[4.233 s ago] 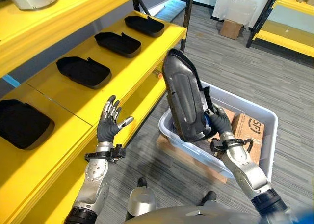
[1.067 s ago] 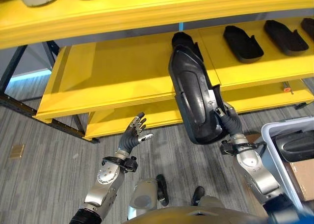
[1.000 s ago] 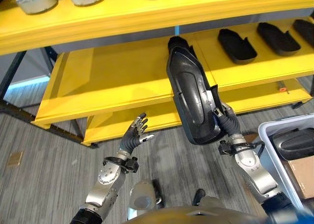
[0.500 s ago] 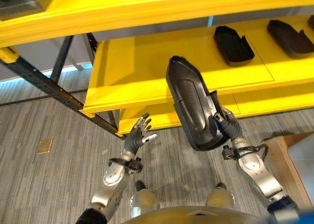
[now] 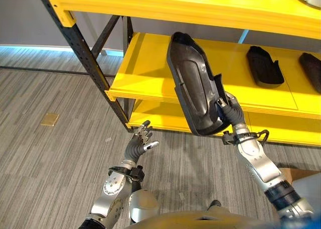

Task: Move parts from the plastic box to the shelf.

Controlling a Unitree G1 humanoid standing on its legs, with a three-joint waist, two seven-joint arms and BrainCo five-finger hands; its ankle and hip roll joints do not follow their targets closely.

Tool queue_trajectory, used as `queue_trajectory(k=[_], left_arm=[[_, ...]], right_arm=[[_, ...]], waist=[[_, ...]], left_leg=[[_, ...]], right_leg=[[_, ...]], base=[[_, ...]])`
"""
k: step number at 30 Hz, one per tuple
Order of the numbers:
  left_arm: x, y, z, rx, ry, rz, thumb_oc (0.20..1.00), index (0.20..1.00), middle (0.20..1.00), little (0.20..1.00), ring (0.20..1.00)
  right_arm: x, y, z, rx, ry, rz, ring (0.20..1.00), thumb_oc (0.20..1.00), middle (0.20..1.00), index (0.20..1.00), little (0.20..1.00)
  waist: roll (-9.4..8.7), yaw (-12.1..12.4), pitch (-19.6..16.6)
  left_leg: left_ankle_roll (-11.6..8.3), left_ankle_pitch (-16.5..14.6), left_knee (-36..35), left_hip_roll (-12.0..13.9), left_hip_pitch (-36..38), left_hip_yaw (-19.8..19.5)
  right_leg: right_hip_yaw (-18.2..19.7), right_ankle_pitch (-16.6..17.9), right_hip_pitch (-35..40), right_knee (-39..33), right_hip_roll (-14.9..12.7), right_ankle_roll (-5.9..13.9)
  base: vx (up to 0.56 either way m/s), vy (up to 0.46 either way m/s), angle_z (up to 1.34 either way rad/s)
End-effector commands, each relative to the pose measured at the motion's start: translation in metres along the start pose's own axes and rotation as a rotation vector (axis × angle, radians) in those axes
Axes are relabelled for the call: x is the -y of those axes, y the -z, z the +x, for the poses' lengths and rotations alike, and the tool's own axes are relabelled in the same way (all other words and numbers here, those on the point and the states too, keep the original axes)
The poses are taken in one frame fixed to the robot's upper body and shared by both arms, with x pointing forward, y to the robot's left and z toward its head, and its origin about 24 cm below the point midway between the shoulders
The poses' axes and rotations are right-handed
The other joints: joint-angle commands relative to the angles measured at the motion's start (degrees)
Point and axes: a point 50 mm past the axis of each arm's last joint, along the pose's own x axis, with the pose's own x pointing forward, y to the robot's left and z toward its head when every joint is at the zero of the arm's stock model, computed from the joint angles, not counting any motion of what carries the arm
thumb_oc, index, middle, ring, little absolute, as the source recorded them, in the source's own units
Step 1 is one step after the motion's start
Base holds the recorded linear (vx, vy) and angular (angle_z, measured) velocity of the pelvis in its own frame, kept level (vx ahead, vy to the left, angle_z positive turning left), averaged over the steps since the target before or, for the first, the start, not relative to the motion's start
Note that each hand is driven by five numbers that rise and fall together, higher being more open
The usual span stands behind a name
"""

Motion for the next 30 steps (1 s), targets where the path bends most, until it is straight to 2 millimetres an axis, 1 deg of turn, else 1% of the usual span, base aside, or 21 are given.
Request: queue_trajectory(k=[1, 5, 6, 7, 8, 9, 11, 12, 13, 16, 18, 20, 22, 23, 25, 26, 27, 29, 30], left_arm=[[0.016, -0.032, 0.017, 0.140, 0.100, 0.033, 1.000, 1.000, 1.000, 1.000, 1.000], [0.020, -0.036, 0.024, 0.139, 0.130, 0.036, 1.000, 1.000, 1.000, 1.000, 1.000], [0.022, -0.039, 0.029, 0.147, 0.144, 0.040, 1.000, 1.000, 1.000, 1.000, 1.000], [0.023, -0.040, 0.030, 0.147, 0.147, 0.040, 1.000, 1.000, 1.000, 1.000, 1.000], [0.024, -0.041, 0.031, 0.148, 0.154, 0.041, 1.000, 1.000, 1.000, 1.000, 1.000], [0.025, -0.045, 0.034, 0.161, 0.169, 0.050, 1.000, 1.000, 1.000, 1.000, 1.000], [0.026, -0.051, 0.038, 0.177, 0.183, 0.051, 1.000, 1.000, 1.000, 1.000, 1.000], [0.026, -0.052, 0.039, 0.179, 0.187, 0.049, 1.000, 1.000, 1.000, 1.000, 1.000], [0.027, -0.055, 0.041, 0.187, 0.199, 0.050, 1.000, 1.000, 1.000, 1.000, 1.000], [0.031, -0.059, 0.045, 0.199, 0.219, 0.054, 1.000, 1.000, 1.000, 1.000, 1.000], [0.034, -0.064, 0.049, 0.209, 0.234, 0.053, 1.000, 1.000, 1.000, 1.000, 1.000], [0.037, -0.066, 0.051, 0.222, 0.235, 0.045, 1.000, 1.000, 1.000, 1.000, 1.000], [0.038, -0.066, 0.051, 0.226, 0.231, 0.034, 1.000, 1.000, 1.000, 1.000, 1.000], [0.038, -0.066, 0.050, 0.234, 0.220, 0.017, 1.000, 1.000, 1.000, 1.000, 1.000], [0.036, -0.065, 0.050, 0.242, 0.195, 0.008, 1.000, 1.000, 1.000, 1.000, 1.000], [0.032, -0.065, 0.052, 0.237, 0.178, 0.014, 1.000, 1.000, 1.000, 1.000, 1.000], [0.031, -0.065, 0.052, 0.234, 0.170, 0.022, 1.000, 1.000, 1.000, 1.000, 1.000], [0.026, -0.064, 0.052, 0.224, 0.173, 0.043, 1.000, 1.000, 1.000, 1.000, 1.000], [0.023, -0.063, 0.051, 0.215, 0.179, 0.074, 1.000, 1.000, 1.000, 1.000, 1.000]], right_arm=[[0.012, -0.038, 0.023, 0.162, 0.069, 0.048, 0.200, 0.200, 0.200, 0.200, 0.200], [0.016, -0.056, 0.049, 0.195, 0.102, 0.021, 0.200, 0.200, 0.200, 0.200, 0.200], [0.019, -0.067, 0.063, 0.214, 0.133, 0.003, 0.200, 0.200, 0.200, 0.200, 0.200], [0.021, -0.071, 0.069, 0.217, 0.144, 0.001, 0.200, 0.200, 0.200, 0.200, 0.200], [0.025, -0.077, 0.075, 0.225, 0.161, -0.008, 0.200, 0.200, 0.200, 0.200, 0.200], [0.036, -0.090, 0.086, 0.247, 0.203, -0.026, 0.200, 0.200, 0.200, 0.200, 0.200], [0.043, -0.099, 0.093, 0.263, 0.234, -0.053, 0.200, 0.200, 0.200, 0.200, 0.200], [0.045, -0.101, 0.095, 0.265, 0.241, -0.056, 0.200, 0.200, 0.200, 0.200, 0.200], [0.056, -0.107, 0.103, 0.264, 0.272, -0.071, 0.200, 0.200, 0.200, 0.200, 0.200], [0.069, -0.115, 0.113, 0.264, 0.333, -0.104, 0.200, 0.200, 0.200, 0.200, 0.200], [0.083, -0.122, 0.123, 0.238, 0.401, -0.121, 0.200, 0.200, 0.200, 0.200, 0.200], [0.090, -0.128, 0.129, 0.239, 0.439, -0.145, 0.200, 0.200, 0.200, 0.200, 0.200], [0.095, -0.129, 0.131, 0.214, 0.458, -0.122, 0.200, 0.200, 0.200, 0.200, 0.200], [0.098, -0.126, 0.132, 0.198, 0.460, -0.127, 0.200, 0.200, 0.200, 0.200, 0.200], [0.099, -0.120, 0.132, 0.160, 0.451, -0.129, 0.200, 0.200, 0.200, 0.200, 0.200], [0.100, -0.112, 0.131, 0.110, 0.459, -0.085, 0.200, 0.200, 0.200, 0.200, 0.200], [0.101, -0.109, 0.130, 0.098, 0.461, -0.080, 0.200, 0.200, 0.200, 0.200, 0.200], [0.104, -0.100, 0.128, 0.066, 0.471, -0.052, 0.200, 0.200, 0.200, 0.200, 0.200], [0.107, -0.092, 0.126, 0.036, 0.476, -0.068, 0.200, 0.200, 0.200, 0.200, 0.200]], waist=[[2.02, 0.75, 2.63], [2.58, 2.13, 4.70], [2.89, 2.81, 6.01], [3.02, 3.14, 6.39], [3.25, 3.56, 6.72], [3.48, 4.39, 8.26], [3.65, 4.93, 9.38], [3.69, 5.04, 9.61], [3.95, 5.51, 10.52], [4.29, 6.15, 11.83], [4.65, 6.76, 13.18], [4.93, 6.91, 13.99], [5.11, 6.93, 14.29], [5.13, 6.74, 14.30], [4.89, 6.58, 13.97], [4.31, 6.58, 13.62], [3.97, 6.57, 13.44], [2.87, 6.80, 12.99], [2.01, 7.56, 12.31]], left_leg=[[2.59, -3.64, 4.39, 0.95, 0.76, 0.24], [2.62, -3.66, 5.58, 1.02, -1.23, -0.85], [2.50, -3.69, 6.16, 1.03, -2.43, -1.33], [2.44, -3.68, 6.35, 1.01, -2.78, -1.53], [2.49, -3.47, 6.36, 0.98, -3.35, -1.74], [2.45, -3.71, 6.84, 0.83, -4.50, -2.15], [2.35, -3.66, 7.03, 0.79, -5.43, -2.35], [2.32, -3.64, 7.06, 0.76, -5.60, -2.37], [2.18, -3.59, 7.35, 0.66, -6.38, -2.62], [2.13, -3.56, 8.07, 0.52, -7.53, -2.96], [2.08, -3.53, 8.59, 0.24, -8.54, -3.11], [2.02, -3.52, 8.79, 0.03, -9.02, -3.18], [1.96, -3.58, 8.81, -0.15, -9.00, -3.07], [2.14, -4.07, 9.22, -0.52, -8.58, -3.05], [2.84, -5.27, 10.22, -1.37, -7.65, -2.46], [3.60, -6.58, 11.77, -2.02, -7.42, -2.19], [4.03, -7.24, 12.55, -2.31, -7.37, -2.09], [5.67, -9.16, 14.52, -3.40, -7.19, -1.79], [6.86, -10.42, 14.82, -4.57, -5.97, -0.91]], right_leg=[[1.83, -6.17, -4.07, 8.95, 3.70, -4.35], [1.36, -6.98, -5.30, 11.04, 3.20, -4.71], [1.01, -7.40, -6.14, 12.11, 2.88, -4.92], [0.86, -7.58, -6.34, 12.44, 2.84, -5.00], [0.62, -7.51, -6.69, 12.60, 2.83, -5.16], [0.25, -7.97, -7.84, 13.92, 2.13, -5.03], [-0.09, -8.03, -8.73, 14.53, 1.92, -4.98], [-0.15, -8.05, -8.90, 14.64, 1.90, -4.97], [-0.29, -8.13, -9.40, 14.94, 1.84, -4.99], [-0.38, -8.37, -10.44, 16.11, 1.57, -5.11], [-0.36, -8.49, -11.58, 16.97, 1.42, -5.16], [-0.10, -8.51, -12.44, 17.43, 1.33, -5.17], [-0.07, -8.39, -12.63, 17.25, 1.23, -5.15], [0.42, -8.26, -12.66, 17.16, 0.91, -4.96], [0.71, -8.20, -12.18, 17.47, 0.08, -4.43], [1.01, -8.07, -11.87, 17.90, -0.56, -4.04], [1.20, -7.94, -11.66, 18.04, -0.85, -3.75], [1.61, -7.42, -10.48, 17.90, -1.37, -2.75], [0.04, -6.60, -8.48, 17.26, -1.59, -2.62]], base=[[0.00, 0.020, 0.29], [-0.03, 0.037, 0.13], [-0.07, 0.040, 0.16], [-0.06, 0.033, 0.20], [-0.07, 0.019, 0.17], [-0.08, 0.010, 0.12], [-0.10, -0.007, 0.09], [-0.11, 0.005, 0.08], [-0.07, 0.022, 0.06], [-0.05, 0.029, 0.05], [-0.05, 0.038, 0.07], [-0.05, 0.081, -0.05], [-0.01, 0.173, -0.04], [0.07, 0.365, -0.02], [0.10, 0.430, -0.10], [0.09, 0.341, -0.28], [0.09, 0.364, -0.32], [0.07, 0.348, -0.35], [0.05, 0.320, -0.30]])
